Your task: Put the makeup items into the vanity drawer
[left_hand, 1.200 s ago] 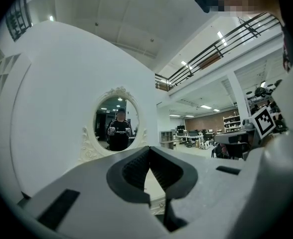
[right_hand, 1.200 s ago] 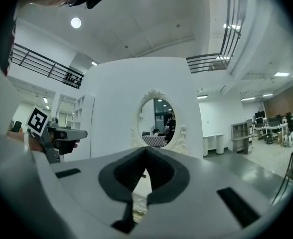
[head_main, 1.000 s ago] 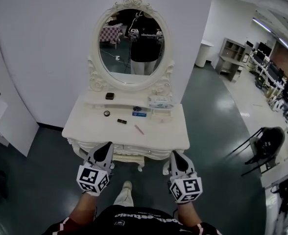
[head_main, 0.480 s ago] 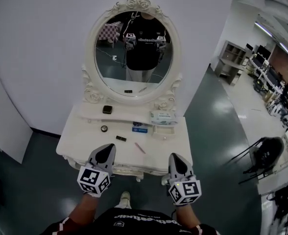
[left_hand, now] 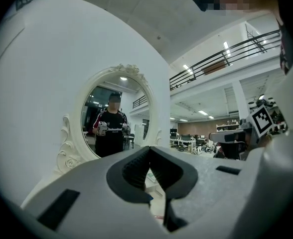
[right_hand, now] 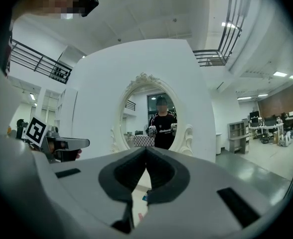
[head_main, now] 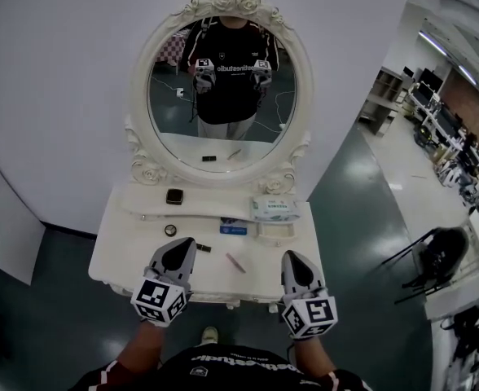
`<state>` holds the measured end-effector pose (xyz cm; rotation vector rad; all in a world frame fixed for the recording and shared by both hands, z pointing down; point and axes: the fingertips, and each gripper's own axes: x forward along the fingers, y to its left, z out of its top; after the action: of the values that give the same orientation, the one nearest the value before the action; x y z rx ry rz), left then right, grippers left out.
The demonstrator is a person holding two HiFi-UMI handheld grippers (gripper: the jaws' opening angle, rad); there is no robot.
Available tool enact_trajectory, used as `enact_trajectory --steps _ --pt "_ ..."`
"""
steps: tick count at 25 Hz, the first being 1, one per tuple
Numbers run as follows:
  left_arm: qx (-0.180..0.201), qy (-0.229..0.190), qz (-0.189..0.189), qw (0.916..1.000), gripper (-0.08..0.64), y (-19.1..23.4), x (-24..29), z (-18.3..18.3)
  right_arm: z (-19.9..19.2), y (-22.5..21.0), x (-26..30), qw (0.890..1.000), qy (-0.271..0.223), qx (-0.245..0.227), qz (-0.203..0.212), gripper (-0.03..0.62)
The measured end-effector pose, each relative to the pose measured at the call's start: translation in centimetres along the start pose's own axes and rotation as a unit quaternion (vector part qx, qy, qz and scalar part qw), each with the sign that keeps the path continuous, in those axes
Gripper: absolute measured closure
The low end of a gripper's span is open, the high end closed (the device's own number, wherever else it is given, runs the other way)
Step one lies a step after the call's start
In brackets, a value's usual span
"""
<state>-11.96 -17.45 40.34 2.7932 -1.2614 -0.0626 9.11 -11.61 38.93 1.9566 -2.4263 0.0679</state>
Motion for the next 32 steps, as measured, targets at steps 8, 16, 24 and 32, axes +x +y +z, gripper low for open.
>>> enact_trajectory --steps 8,16,24,32 --pt "0.020 0.002 -0.017 0.9997 0.555 1.4 2.2 -1.0 -0.7 0.0 2.7 1.000 0.001 -0.008 -0.012 0.594" --pt "-0.002 0.013 -0.016 0.9998 0.555 2.3 3.5 -2.5 -1.8 -0.7 3.6 1.000 0.010 -0.001 -0.014 0.594" --pt "-0.017 0.038 -0.001 0.9991 0.554 1.9 5.1 -4.3 -1.8 -1.9 4.2 1.000 0.007 -0.001 0.000 0.594" --pt "-0.025 0.030 0.001 0.9992 0.414 0.3 6.8 -3.9 -1.4 -4.0 4.6 1.000 0.005 0.005 0.015 0.594"
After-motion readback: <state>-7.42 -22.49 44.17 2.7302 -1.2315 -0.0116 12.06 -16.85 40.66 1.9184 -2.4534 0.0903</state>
